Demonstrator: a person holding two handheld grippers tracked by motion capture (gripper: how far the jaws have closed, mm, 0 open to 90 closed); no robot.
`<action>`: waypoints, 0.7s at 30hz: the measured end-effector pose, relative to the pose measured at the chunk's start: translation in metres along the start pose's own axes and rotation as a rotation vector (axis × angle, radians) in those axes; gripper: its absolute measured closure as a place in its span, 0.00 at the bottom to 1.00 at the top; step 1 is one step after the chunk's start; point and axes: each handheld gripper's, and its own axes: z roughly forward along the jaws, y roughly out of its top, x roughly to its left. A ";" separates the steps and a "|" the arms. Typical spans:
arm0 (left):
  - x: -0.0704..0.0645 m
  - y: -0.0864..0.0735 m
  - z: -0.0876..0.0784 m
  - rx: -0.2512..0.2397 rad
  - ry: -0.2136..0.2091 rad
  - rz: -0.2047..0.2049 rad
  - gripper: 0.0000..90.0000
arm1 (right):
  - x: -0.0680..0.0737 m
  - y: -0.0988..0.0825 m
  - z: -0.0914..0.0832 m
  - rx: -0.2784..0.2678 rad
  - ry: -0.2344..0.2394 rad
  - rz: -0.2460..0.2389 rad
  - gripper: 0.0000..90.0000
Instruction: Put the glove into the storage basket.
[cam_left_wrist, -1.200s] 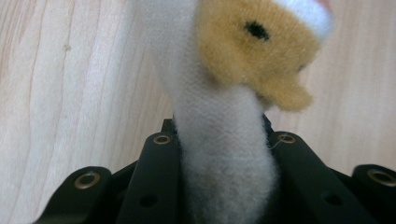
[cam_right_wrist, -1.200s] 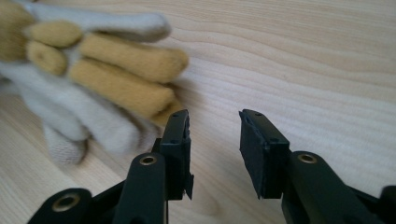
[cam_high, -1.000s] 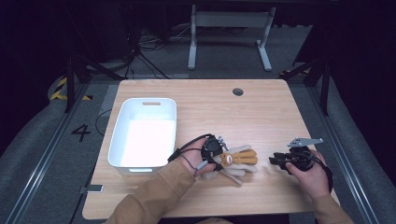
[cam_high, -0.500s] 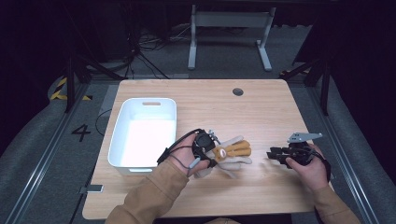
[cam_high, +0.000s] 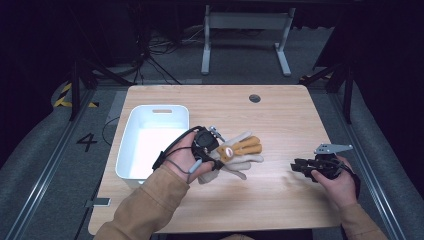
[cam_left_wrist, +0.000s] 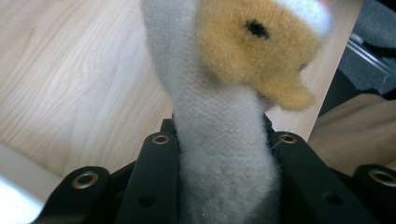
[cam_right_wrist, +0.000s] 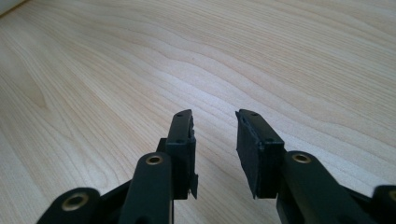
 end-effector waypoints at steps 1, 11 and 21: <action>0.001 -0.001 -0.003 -0.007 0.004 -0.018 0.81 | 0.000 0.000 0.000 0.000 0.001 -0.001 0.74; 0.014 -0.010 -0.033 -0.041 0.053 -0.112 0.81 | -0.005 -0.005 0.005 0.008 0.007 0.017 0.73; 0.029 -0.027 -0.060 -0.090 0.087 -0.199 0.81 | -0.003 0.001 0.011 0.020 0.009 -0.001 0.73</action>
